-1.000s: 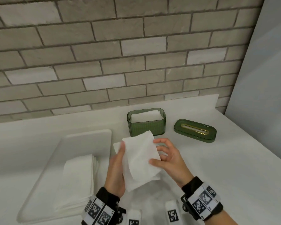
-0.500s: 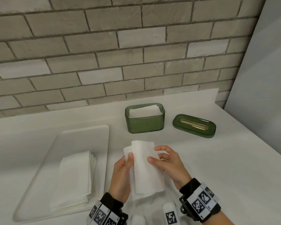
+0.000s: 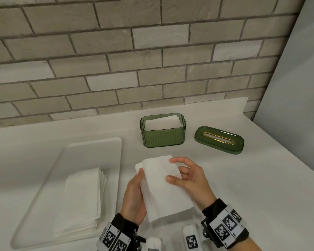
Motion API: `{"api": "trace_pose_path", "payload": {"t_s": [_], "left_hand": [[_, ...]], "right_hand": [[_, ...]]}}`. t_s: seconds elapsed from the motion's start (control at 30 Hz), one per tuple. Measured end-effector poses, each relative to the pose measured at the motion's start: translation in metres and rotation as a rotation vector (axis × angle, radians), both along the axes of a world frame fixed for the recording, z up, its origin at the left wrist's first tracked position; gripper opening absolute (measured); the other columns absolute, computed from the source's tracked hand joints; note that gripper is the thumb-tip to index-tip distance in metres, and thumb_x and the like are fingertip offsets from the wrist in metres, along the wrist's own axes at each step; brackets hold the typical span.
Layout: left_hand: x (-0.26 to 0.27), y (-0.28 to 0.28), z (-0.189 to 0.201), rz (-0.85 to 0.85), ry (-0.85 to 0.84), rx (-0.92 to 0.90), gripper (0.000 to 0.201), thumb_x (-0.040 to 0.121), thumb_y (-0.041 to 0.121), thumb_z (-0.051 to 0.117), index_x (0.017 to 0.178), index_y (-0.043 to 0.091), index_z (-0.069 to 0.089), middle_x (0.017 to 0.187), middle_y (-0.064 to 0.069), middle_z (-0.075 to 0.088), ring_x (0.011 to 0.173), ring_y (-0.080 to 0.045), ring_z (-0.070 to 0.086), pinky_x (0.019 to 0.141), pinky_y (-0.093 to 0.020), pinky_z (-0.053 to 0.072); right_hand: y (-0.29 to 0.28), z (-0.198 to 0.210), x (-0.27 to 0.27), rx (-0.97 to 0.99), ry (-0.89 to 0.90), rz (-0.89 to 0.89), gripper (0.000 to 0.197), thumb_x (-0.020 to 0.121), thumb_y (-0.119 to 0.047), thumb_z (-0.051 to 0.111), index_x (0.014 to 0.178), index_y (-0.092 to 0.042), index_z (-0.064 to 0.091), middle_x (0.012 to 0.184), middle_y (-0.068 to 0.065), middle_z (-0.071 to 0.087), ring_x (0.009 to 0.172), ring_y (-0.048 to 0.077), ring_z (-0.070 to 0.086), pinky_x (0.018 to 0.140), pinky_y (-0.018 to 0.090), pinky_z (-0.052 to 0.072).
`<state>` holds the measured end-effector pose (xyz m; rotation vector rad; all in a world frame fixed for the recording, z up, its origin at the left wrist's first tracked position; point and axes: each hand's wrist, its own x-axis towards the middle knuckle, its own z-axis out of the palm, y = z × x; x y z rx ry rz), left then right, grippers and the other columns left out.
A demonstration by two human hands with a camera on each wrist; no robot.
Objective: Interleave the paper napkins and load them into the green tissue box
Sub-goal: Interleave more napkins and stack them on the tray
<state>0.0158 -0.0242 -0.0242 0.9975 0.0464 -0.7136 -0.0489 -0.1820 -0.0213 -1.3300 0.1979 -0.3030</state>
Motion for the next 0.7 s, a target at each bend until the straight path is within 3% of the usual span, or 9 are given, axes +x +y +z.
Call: {"api": "trace_pose_path", "payload": {"t_s": [0.1,0.2,0.27,0.33,0.43,0.53,0.63,0.7], "left_hand": [[-0.001,-0.002,-0.002,-0.019,0.028,-0.033,0.061,0.102,0.052,0.031,0.132,0.006,0.06,0.126,-0.021,0.067,0.114,-0.035,0.066,0.096,-0.049,0.048],[-0.002,-0.001,-0.005,-0.039,0.033,-0.062,0.074,0.096,0.065,0.031,0.135,0.009,0.059,0.132,-0.022,0.063,0.125,-0.038,0.059,0.11,-0.053,0.039],[-0.005,-0.002,-0.004,-0.054,-0.052,-0.031,0.061,0.096,0.052,0.045,0.133,0.007,0.06,0.131,-0.024,0.063,0.124,-0.039,0.059,0.11,-0.054,0.04],[-0.006,-0.003,-0.004,-0.026,-0.154,0.026,0.043,0.088,0.022,0.064,0.126,0.003,0.063,0.123,-0.024,0.067,0.116,-0.04,0.064,0.102,-0.053,0.048],[-0.007,-0.003,-0.005,0.034,-0.205,0.076,0.046,0.076,0.003,0.072,0.121,0.0,0.064,0.117,-0.023,0.071,0.109,-0.04,0.068,0.093,-0.049,0.056],[-0.006,0.0,-0.003,0.039,-0.229,0.077,0.047,0.077,0.002,0.078,0.121,0.002,0.064,0.116,-0.021,0.071,0.107,-0.039,0.069,0.085,-0.045,0.06],[-0.006,0.0,0.001,0.032,-0.253,0.081,0.044,0.079,0.004,0.076,0.121,0.003,0.065,0.116,-0.021,0.071,0.107,-0.039,0.069,0.082,-0.043,0.06],[-0.006,-0.001,0.005,0.037,-0.263,0.09,0.039,0.083,0.002,0.069,0.122,0.004,0.064,0.116,-0.019,0.072,0.107,-0.037,0.069,0.084,-0.043,0.059]], "right_hand": [[0.001,-0.001,0.0,-0.032,-0.014,0.001,0.043,0.073,0.005,0.079,0.11,-0.01,0.062,0.083,0.018,0.073,0.081,0.031,0.071,0.076,0.042,0.057],[0.001,-0.004,0.001,-0.077,-0.02,-0.024,0.043,0.071,0.002,0.082,0.107,-0.012,0.063,0.071,0.011,0.068,0.069,0.021,0.067,0.067,0.034,0.055],[0.002,-0.004,0.002,-0.104,-0.023,-0.037,0.045,0.069,-0.004,0.085,0.106,-0.018,0.063,0.072,0.017,0.067,0.066,0.024,0.065,0.066,0.036,0.053],[0.003,-0.008,0.004,-0.16,-0.006,-0.083,0.051,0.065,-0.014,0.089,0.106,-0.026,0.062,0.08,0.018,0.069,0.067,0.03,0.063,0.067,0.04,0.053],[0.001,-0.012,0.005,-0.261,0.091,-0.188,0.063,0.055,-0.033,0.093,0.109,-0.035,0.058,0.091,-0.001,0.064,0.069,0.012,0.055,0.065,0.025,0.048],[0.0,-0.006,0.001,-0.183,0.227,-0.074,0.064,0.057,-0.047,0.089,0.112,-0.027,0.063,0.107,0.0,0.068,0.086,0.015,0.067,0.074,0.024,0.055],[0.001,0.003,-0.003,0.094,0.253,0.149,0.045,0.076,-0.034,0.076,0.114,-0.009,0.068,0.112,0.011,0.072,0.101,0.025,0.07,0.088,0.037,0.056],[0.002,0.008,-0.002,0.229,0.295,0.231,0.044,0.083,-0.033,0.069,0.117,-0.005,0.066,0.112,0.014,0.072,0.106,0.028,0.068,0.092,0.039,0.054]]}}
